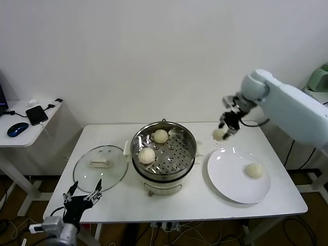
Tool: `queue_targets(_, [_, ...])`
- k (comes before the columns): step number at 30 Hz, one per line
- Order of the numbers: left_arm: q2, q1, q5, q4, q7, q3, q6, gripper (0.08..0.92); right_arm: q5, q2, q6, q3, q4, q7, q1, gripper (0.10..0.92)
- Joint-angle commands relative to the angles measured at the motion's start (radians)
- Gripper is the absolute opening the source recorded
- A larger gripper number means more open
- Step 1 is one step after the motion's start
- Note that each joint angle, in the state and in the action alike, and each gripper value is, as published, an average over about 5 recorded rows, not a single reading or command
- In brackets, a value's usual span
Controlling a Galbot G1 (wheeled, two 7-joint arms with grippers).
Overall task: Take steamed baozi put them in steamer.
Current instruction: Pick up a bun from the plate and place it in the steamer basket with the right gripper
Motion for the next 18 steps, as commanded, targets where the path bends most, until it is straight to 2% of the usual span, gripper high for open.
queue_targets(1, [0.0, -0.01, 0.0, 0.003, -0.002, -0.011, -0.002, 0.823, 0.401, 0.278, 0.478, -0.321, -0.089, 0.005, 0.275, 0.484])
queue_targets(8, [-0.007, -0.007, -0.013, -0.009, -0.002, -0.008, 0.001, 0.823, 0.07, 0.283, 0.765, -0.319, 0.038, 0.081, 0.206, 0.484])
queue_targets(13, [-0.02, 0.0, -0.011, -0.018, -0.009, -0.003, -0.007, 0.823, -0.147, 0.264, 0.759, -0.308, 0.154, 0.131, 0.164, 0.484])
queue_targets(18, [-0.016, 0.002, -0.01, -0.029, -0.01, -0.004, -0.011, 0.823, -0.232, 0.284, 0.774, -0.291, 0.17, 0.144, 0.118, 0.484])
